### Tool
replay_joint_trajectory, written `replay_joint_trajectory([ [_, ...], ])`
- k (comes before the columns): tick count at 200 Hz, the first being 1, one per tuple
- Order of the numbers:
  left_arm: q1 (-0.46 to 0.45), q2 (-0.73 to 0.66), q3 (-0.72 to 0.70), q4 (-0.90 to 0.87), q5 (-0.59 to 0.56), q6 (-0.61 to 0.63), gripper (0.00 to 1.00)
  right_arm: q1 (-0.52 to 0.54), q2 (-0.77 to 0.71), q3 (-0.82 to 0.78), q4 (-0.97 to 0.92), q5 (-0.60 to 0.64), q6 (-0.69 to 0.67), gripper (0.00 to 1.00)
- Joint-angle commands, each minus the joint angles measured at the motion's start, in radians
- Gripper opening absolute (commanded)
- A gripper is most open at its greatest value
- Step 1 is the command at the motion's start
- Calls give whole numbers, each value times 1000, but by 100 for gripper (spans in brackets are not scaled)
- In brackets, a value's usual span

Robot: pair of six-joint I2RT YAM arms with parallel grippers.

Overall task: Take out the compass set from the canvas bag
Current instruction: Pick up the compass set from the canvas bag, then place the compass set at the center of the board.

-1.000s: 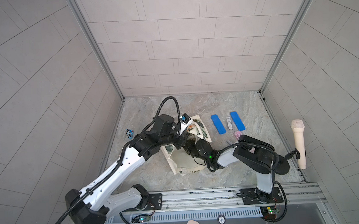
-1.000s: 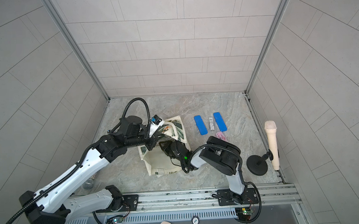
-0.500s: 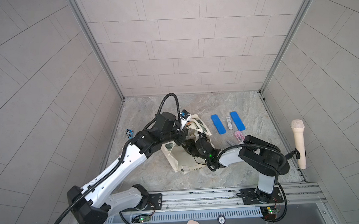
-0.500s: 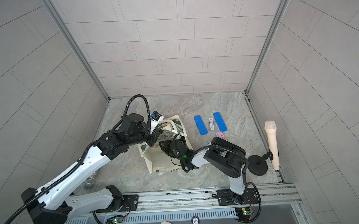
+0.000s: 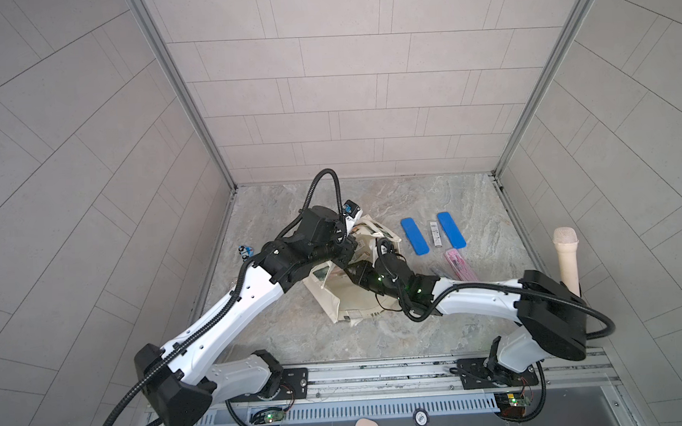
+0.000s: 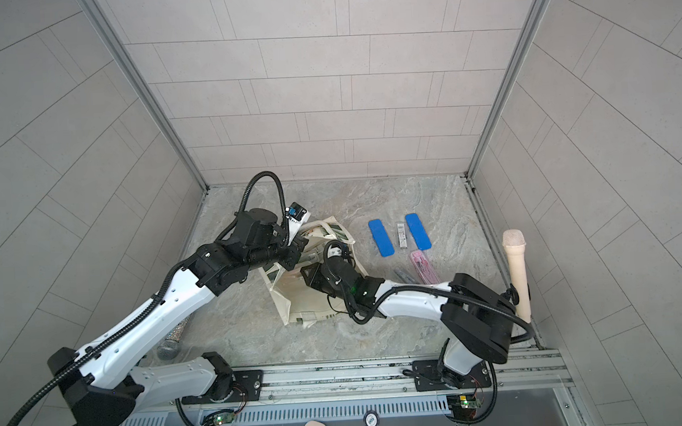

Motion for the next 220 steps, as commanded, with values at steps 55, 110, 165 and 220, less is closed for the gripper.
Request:
replay_joint_trajectory([
  [55, -4, -52, -18, -2, -93, 15, 0, -92, -575, 63, -706, 103, -233, 17],
  [110, -3, -41, -4, -19, -174, 15, 0, -432, -854, 124, -844, 56, -276, 15],
  [165, -1, -89, -18, -34, -191, 56, 0, -728, -796, 80, -782, -190, -208, 15],
  [220, -2, -158, -72, 40, -126, 93, 0, -670, -668, -320, -350, -196, 118, 15],
])
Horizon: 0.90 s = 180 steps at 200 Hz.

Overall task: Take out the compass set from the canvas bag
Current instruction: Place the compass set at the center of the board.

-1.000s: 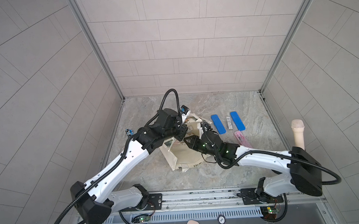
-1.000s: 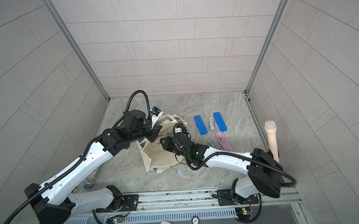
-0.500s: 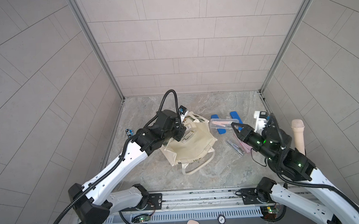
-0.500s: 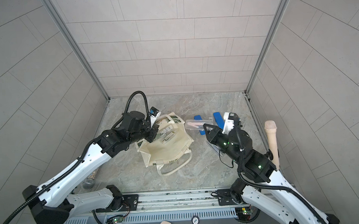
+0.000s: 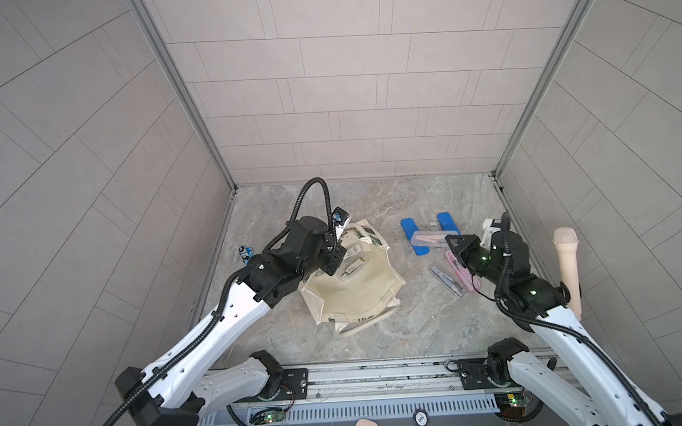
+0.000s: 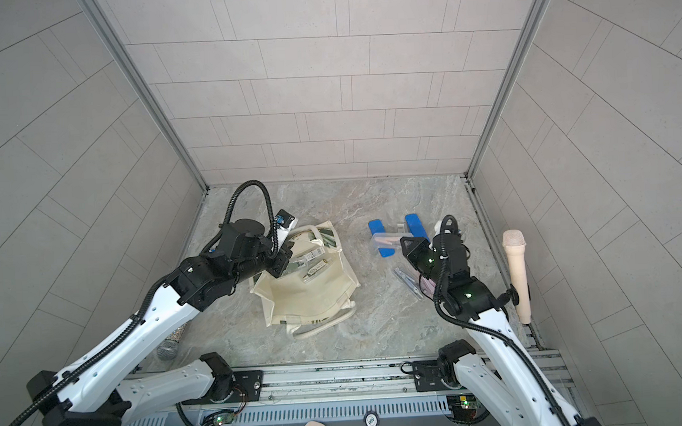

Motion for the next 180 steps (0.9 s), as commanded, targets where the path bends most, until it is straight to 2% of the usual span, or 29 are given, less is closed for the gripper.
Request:
replay_joint_trajectory([
  [1, 1, -24, -3, 70, 18, 27, 0, 51, 29, -112, 219, 14, 178, 16],
  [33, 1, -2, 6, 74, 34, 33, 0, 196, 151, -250, 485, 150, 346, 17],
  [57, 1, 11, 9, 89, 47, 30, 0, 262, 237, -279, 621, 251, 391, 17],
  [114, 1, 5, 10, 86, 58, 35, 0, 267, 427, -243, 776, 431, 430, 18],
  [150, 2, -10, 1, 68, 60, 41, 0, 272, 624, -193, 923, 481, 499, 17],
  [180, 1, -21, 9, 51, 73, 43, 0, 272, 720, -125, 938, 516, 491, 17],
])
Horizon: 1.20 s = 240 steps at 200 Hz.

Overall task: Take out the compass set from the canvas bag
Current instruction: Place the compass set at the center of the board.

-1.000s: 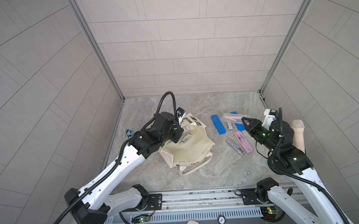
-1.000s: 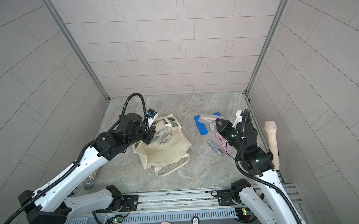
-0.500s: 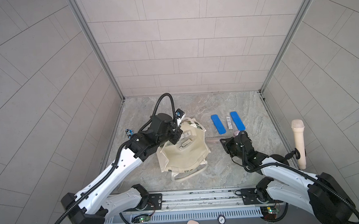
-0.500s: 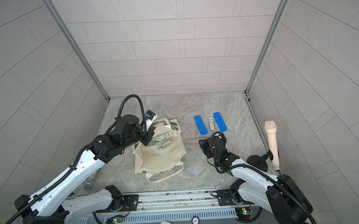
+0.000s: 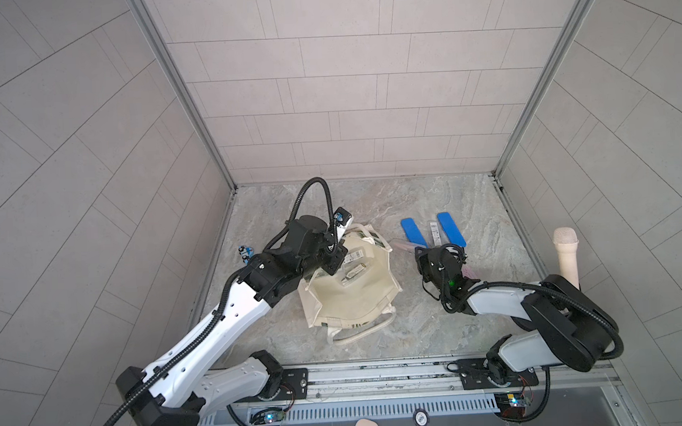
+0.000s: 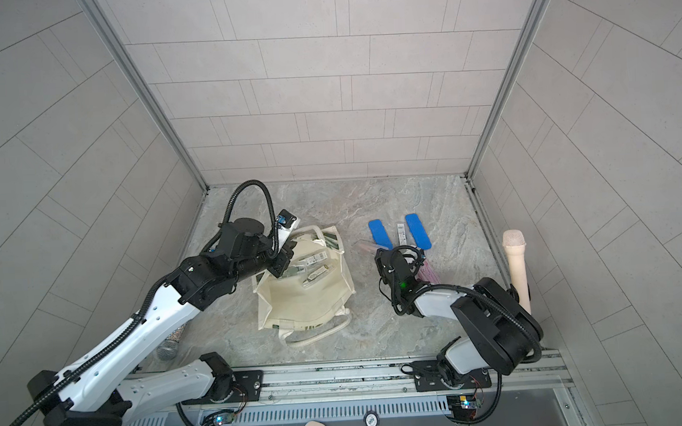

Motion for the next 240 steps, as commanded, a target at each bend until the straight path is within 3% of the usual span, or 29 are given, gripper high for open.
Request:
replay_joint_trajectory([
  [1, 1, -34, 9, 29, 18, 17, 0, 4, 46, 59, 84, 70, 40, 17],
  [118, 1, -88, -28, 3, 49, 23, 0, 37, 283, 137, 199, 171, 11, 20],
  [173, 2, -89, -16, -13, 44, 22, 0, 41, 413, 104, 422, 122, 54, 48],
  [191, 2, -96, -20, -13, 42, 11, 0, 40, 405, 73, 449, 102, 69, 66],
  [198, 2, -98, -19, -13, 39, 5, 0, 38, 385, 61, 430, 90, 66, 73],
  [221, 1, -94, -4, -32, 11, -18, 0, 24, 272, 13, 306, 44, 41, 76],
  [240, 1, -72, 27, -87, -24, -42, 0, 4, 115, 10, 23, -29, 1, 82],
])
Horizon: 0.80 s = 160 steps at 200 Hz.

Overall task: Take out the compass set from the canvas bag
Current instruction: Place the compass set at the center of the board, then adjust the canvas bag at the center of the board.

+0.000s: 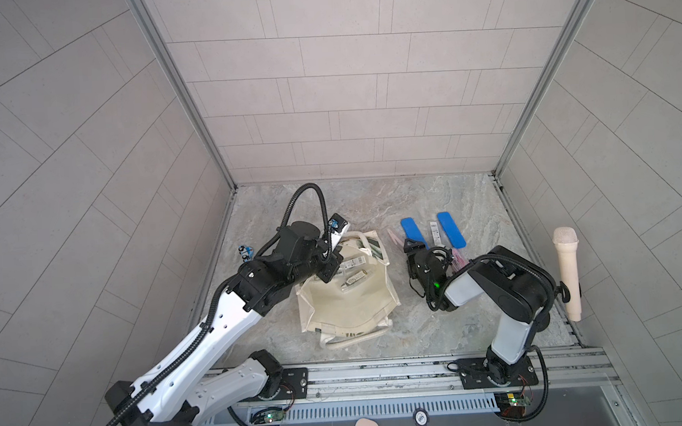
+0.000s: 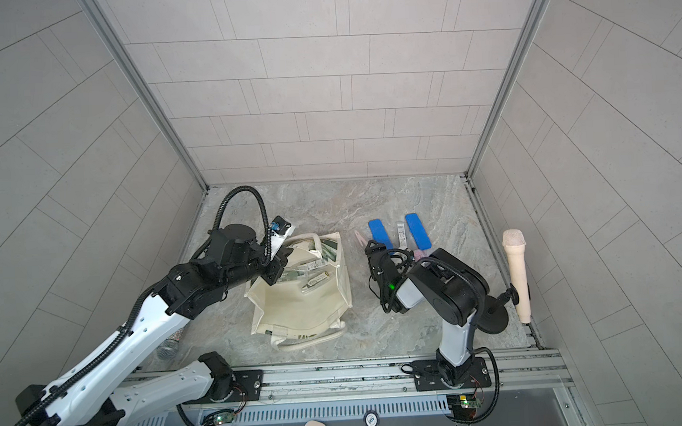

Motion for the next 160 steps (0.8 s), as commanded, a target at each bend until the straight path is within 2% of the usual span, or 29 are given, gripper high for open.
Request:
replay_joint_trajectory([
  [1, 1, 2, 53, -36, -51, -37, 0, -22, -172, -9, -304, -85, -30, 82],
  [27, 1, 28, 82, -91, -67, -71, 0, -53, -436, 74, -895, -119, -157, 96],
  [48, 0, 46, 95, -97, -61, -103, 0, -97, -644, 159, -1211, -120, -383, 95],
  [60, -2, 62, 100, -97, -59, -122, 0, -107, -740, 226, -1330, -115, -545, 93],
  [74, -8, 87, 109, -97, -53, -135, 0, -107, -816, 281, -1388, -166, -758, 89],
  [88, -18, 108, 117, -90, -47, -139, 0, -108, -850, 354, -1459, -305, -913, 86],
  [109, -35, 122, 118, -69, -50, -151, 0, -61, -880, 431, -1487, -525, -1049, 79],
  [122, -49, 124, 118, -56, -55, -155, 0, 26, -903, 460, -1435, -582, -1093, 79],
  [136, -63, 130, 125, -52, -64, -160, 0, 170, -911, 492, -1365, -603, -1136, 79],
  [160, -83, 135, 136, -55, -74, -166, 0, 420, -842, 561, -1306, -553, -1205, 78],
])
